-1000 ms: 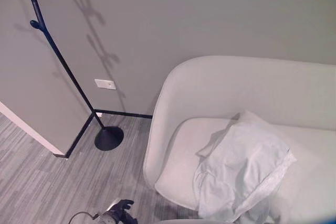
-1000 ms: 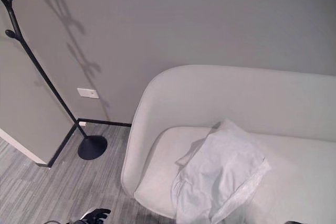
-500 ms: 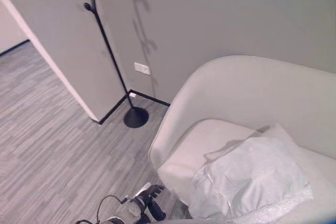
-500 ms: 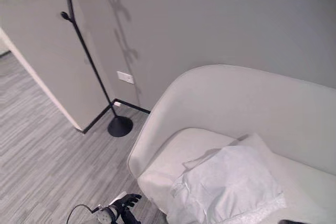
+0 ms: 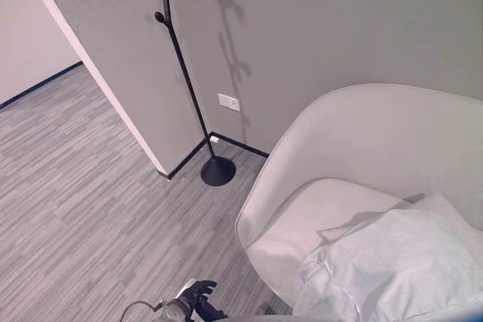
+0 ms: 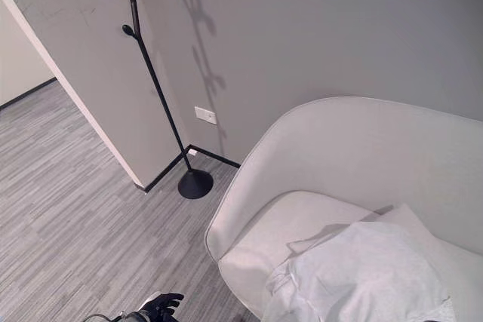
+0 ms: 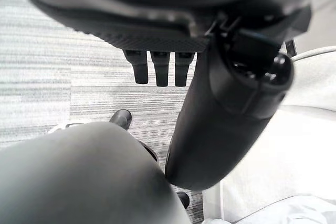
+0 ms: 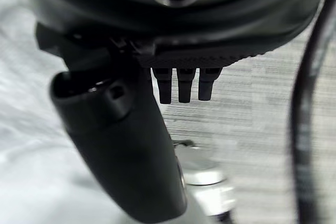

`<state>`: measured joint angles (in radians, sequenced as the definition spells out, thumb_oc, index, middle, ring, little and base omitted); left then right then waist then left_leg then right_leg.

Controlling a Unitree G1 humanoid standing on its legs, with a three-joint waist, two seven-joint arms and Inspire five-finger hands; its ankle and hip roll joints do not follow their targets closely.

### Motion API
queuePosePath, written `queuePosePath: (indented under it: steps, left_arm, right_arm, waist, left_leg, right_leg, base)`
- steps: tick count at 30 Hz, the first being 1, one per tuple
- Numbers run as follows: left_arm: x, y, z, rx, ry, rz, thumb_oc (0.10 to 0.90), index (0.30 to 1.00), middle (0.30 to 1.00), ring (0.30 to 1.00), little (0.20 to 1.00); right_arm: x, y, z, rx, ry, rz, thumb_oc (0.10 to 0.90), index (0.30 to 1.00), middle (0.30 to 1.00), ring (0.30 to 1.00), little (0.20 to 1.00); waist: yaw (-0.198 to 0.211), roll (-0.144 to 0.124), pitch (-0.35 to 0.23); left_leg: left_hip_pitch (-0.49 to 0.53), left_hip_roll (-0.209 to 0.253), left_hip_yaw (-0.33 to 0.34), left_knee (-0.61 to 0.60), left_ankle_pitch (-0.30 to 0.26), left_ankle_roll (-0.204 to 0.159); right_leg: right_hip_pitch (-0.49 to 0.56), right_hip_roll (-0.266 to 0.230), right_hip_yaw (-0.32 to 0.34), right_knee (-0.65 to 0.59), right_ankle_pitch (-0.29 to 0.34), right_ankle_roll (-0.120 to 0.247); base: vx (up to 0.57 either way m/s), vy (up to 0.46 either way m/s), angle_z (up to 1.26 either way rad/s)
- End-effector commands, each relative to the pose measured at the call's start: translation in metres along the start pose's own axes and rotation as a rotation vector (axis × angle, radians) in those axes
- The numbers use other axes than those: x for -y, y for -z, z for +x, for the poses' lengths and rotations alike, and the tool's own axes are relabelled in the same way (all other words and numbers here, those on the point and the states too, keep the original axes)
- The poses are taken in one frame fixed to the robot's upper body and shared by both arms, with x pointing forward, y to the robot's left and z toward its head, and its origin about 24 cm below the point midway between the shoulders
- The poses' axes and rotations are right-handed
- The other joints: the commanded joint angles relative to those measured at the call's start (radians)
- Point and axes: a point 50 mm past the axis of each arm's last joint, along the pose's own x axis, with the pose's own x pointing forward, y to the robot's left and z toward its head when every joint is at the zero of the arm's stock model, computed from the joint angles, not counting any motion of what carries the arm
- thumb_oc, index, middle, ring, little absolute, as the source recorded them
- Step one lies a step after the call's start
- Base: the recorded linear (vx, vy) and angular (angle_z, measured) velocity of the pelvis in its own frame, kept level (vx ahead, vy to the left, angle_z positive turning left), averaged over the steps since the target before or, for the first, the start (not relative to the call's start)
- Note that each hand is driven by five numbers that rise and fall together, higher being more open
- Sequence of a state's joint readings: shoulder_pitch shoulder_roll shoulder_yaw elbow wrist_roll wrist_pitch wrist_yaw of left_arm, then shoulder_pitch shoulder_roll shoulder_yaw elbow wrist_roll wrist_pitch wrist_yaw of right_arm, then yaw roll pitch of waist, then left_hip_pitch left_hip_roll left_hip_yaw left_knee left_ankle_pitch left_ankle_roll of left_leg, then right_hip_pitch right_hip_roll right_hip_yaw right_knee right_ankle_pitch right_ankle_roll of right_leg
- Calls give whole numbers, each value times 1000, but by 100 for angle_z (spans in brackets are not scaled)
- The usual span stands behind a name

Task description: Hang the clothes on the sofa on the clothes rack.

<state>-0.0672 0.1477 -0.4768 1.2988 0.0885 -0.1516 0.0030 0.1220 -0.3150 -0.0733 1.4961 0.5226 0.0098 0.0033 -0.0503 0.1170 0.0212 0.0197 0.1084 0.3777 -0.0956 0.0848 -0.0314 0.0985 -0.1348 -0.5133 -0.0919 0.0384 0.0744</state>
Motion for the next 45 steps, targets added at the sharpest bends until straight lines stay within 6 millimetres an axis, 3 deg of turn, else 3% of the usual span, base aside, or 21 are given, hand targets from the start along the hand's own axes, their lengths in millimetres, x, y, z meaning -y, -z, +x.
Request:
queuePosePath:
  steps: [1, 7, 8, 10, 11, 15, 16, 18, 19, 20, 23, 27, 33, 40, 42, 43, 44, 45]
  left_arm:
    - [-24, 9, -2, -37, -85, 46, 800, 900, 900, 900, 900]
    - [-17, 5, -1, -15, -105, 50, 800, 900, 900, 900, 900]
    - [-10, -1, 0, 18, -77, 102, 800, 900, 900, 900, 900]
    - [-9, -5, 0, 31, -72, 120, 800, 900, 900, 900, 900]
    - [-5, -10, 1, 58, -56, 154, 800, 900, 900, 900, 900]
    - [-5, -14, 1, 74, -54, 164, 800, 900, 900, 900, 900]
    - [-10, -18, 2, 85, -70, 145, 800, 900, 900, 900, 900]
    - [-11, -20, 2, 88, -77, 135, 800, 900, 900, 900, 900]
    - [-15, -23, 3, 96, -92, 118, 800, 900, 900, 900, 900]
    - [-18, -25, 3, 104, -107, 100, 800, 900, 900, 900, 900]
    - [-31, -34, 3, 129, -149, 62, 800, 900, 900, 900, 900]
    - [-37, -32, 2, 122, -180, 42, 800, 900, 900, 900, 900]
    - [-39, -20, 1, 87, -202, 25, 800, 900, 900, 900, 900]
    - [-43, -8, -2, 58, -237, -22, 800, 900, 900, 900, 900]
    - [-48, -6, -4, 64, -268, -62, 800, 900, 900, 900, 900]
    - [-58, -8, -6, 95, -312, -106, 800, 900, 900, 900, 900]
    - [-58, -8, -6, 94, -312, -107, 800, 900, 900, 900, 900]
    - [-67, -15, -9, 148, -341, -145, 800, 900, 900, 900, 900]
  right_arm:
    - [2, -12, -2, -16, 99, 152, 800, 900, 900, 900, 900]
    - [-10, -38, -3, 57, 133, 141, 800, 900, 900, 900, 900]
    - [-23, -60, -6, 126, 112, 117, 800, 900, 900, 900, 900]
    - [-29, -69, -7, 152, 101, 123, 800, 900, 900, 900, 900]
    - [-42, -91, -12, 223, 67, 121, 800, 900, 900, 900, 900]
    - [-59, -113, -18, 284, 15, 119, 800, 900, 900, 900, 900]
    - [-85, -140, -30, 359, -76, 75, 800, 900, 900, 900, 900]
    - [-91, -146, -33, 374, -96, 64, 800, 900, 900, 900, 900]
    - [-102, -151, -37, 393, -135, 42, 516, 474, 474, 474, 474]
    - [-111, -155, -41, 401, -171, 42, 400, 300, 300, 300, 300]
    - [-127, -163, -49, 424, -244, 31, 400, 300, 300, 300, 300]
    - [-138, -151, -47, 411, -295, 21, 400, 300, 300, 300, 300]
    - [-126, -129, -36, 368, -274, 19, 400, 300, 300, 300, 300]
    - [-128, -124, -36, 408, -320, 52, 400, 300, 300, 300, 300]
    - [-138, -126, -41, 457, -383, 73, 400, 300, 300, 300, 300]
    - [-154, -133, -55, 530, -514, 131, 400, 300, 300, 300, 300]
    - [-153, -132, -55, 529, -513, 130, 400, 300, 300, 300, 300]
    - [-170, -144, -83, 647, -696, 170, 400, 300, 300, 300, 300]
  waist:
    - [50, -21, 67]
    - [74, -16, 75]
    - [89, -12, 80]
    - [91, -10, 82]
    - [104, -8, 89]
    - [120, -10, 101]
    - [161, -14, 123]
    - [171, -15, 129]
    - [186, -16, 135]
    - [201, -15, 141]
    - [231, -19, 149]
    - [238, -29, 144]
    - [221, -45, 127]
    - [194, -66, 109]
    - [182, -76, 100]
    - [172, -84, 93]
    - [171, -85, 92]
    - [161, -90, 83]
  left_leg:
    - [18, 25, -34, 8, -101, -29]
    - [-3, 7, -67, 8, -98, -23]
    - [-14, 2, -85, 8, -96, -21]
    - [-20, -1, -95, 8, -95, -19]
    - [-28, -4, -107, 8, -94, -16]
    - [-37, -7, -119, 8, -93, -13]
    - [-58, -12, -141, 8, -85, -8]
    - [-65, -13, -147, 8, -82, -7]
    - [-75, -14, -157, 8, -77, -8]
    - [-85, -16, -165, 8, -72, -8]
    - [-113, -20, -197, 8, -64, -9]
    - [-121, -24, -213, 8, -62, -10]
    - [-111, -26, -219, 8, -69, -13]
    - [-80, -19, -192, 8, -81, -16]
    - [-64, -15, -180, 8, -85, -18]
    - [-49, -11, -168, 8, -86, -21]
    - [-49, -11, -168, 8, -86, -21]
    - [-33, -7, -156, 8, -89, -24]
  right_leg:
    - [24, -74, 11, 5, -33, 53]
    - [25, -88, -20, 5, -29, 61]
    - [27, -93, -39, 5, -29, 63]
    - [26, -94, -46, 5, -29, 64]
    - [25, -96, -52, 5, -27, 66]
    - [21, -97, -59, 5, -25, 68]
    - [10, -98, -68, 5, -24, 67]
    - [7, -99, -72, 5, -23, 67]
    - [3, -99, -81, 5, -23, 66]
    - [0, -100, -90, 5, -22, 65]
    - [-2, -98, -121, 5, -25, 64]
    - [4, -97, -138, 5, -31, 61]
    - [19, -99, -145, 5, -35, 60]
    - [29, -99, -124, 5, -37, 61]
    - [35, -97, -112, 5, -40, 59]
    - [39, -95, -99, 5, -43, 58]
    - [39, -96, -100, 5, -43, 58]
    - [43, -95, -89, 5, -45, 58]
  base:
    - [-1, 42, 20]
    - [8, 65, 25]
    - [3, 61, 17]
    - [9, 63, 25]
    - [16, 50, 34]
    - [21, 62, 23]
    - [20, 56, 12]
    - [27, 47, 10]
    - [35, 39, 21]
    - [36, 23, 32]
    - [39, 9, 36]
    - [42, 1, 36]
    - [31, -9, 15]
    - [-6, -8, 2]
    - [-44, -24, -20]
    - [-45, -20, -34]
    - [-87, -28, -41]
    - [-68, -15, -51]
